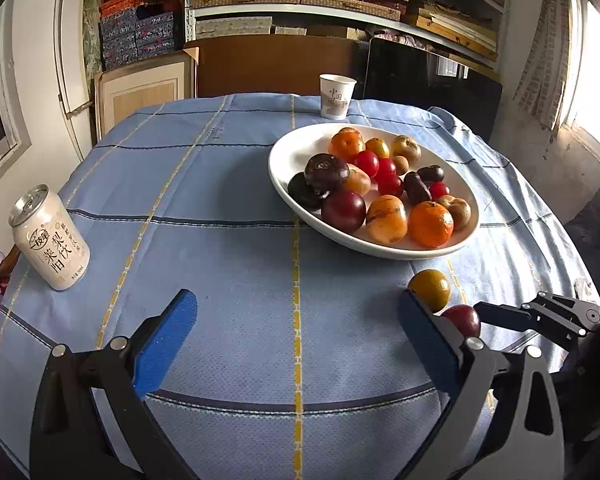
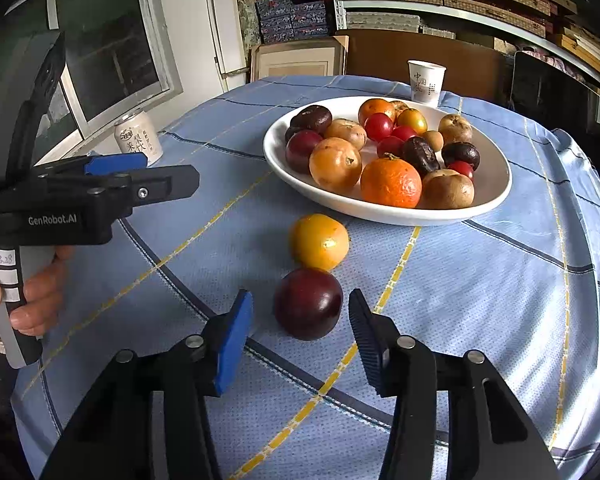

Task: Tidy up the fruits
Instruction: 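Grasp a dark red fruit with the right gripper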

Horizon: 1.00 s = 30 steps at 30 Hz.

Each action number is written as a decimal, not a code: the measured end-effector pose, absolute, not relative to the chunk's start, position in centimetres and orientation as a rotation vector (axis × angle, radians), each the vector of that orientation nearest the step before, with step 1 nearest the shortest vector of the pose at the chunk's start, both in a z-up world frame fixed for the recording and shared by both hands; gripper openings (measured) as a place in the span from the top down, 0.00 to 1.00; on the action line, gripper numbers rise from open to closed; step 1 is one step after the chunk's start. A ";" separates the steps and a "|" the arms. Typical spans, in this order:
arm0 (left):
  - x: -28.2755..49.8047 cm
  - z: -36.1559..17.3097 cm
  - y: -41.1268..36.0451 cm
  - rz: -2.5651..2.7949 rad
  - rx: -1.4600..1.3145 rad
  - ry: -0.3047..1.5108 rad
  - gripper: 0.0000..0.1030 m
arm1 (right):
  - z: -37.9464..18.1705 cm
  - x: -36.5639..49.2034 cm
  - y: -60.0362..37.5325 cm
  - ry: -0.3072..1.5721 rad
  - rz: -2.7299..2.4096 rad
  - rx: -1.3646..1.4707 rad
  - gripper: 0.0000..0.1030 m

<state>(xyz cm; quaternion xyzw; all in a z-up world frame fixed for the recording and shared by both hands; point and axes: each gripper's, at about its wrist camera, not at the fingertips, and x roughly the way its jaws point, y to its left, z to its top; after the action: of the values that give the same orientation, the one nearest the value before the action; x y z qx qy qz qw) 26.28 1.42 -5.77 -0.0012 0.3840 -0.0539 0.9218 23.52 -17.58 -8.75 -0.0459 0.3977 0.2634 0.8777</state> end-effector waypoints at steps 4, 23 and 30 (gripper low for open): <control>26.3 -5.7 1.3 -0.105 0.009 0.784 0.04 | -9.1 23.9 -17.5 0.848 0.548 -0.090 0.54; 26.5 -6.2 1.2 -0.090 0.024 0.796 0.04 | -9.3 24.4 -17.7 0.869 0.548 -0.062 0.64; 26.4 -6.8 0.4 -0.161 0.015 0.833 0.04 | -8.5 25.0 -20.6 0.846 0.491 0.052 0.65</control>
<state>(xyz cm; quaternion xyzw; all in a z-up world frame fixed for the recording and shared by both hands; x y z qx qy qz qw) 26.36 0.43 -6.84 0.0071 0.4040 -0.0780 0.9114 24.96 -20.56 -8.46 0.0250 0.4063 0.2356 0.8825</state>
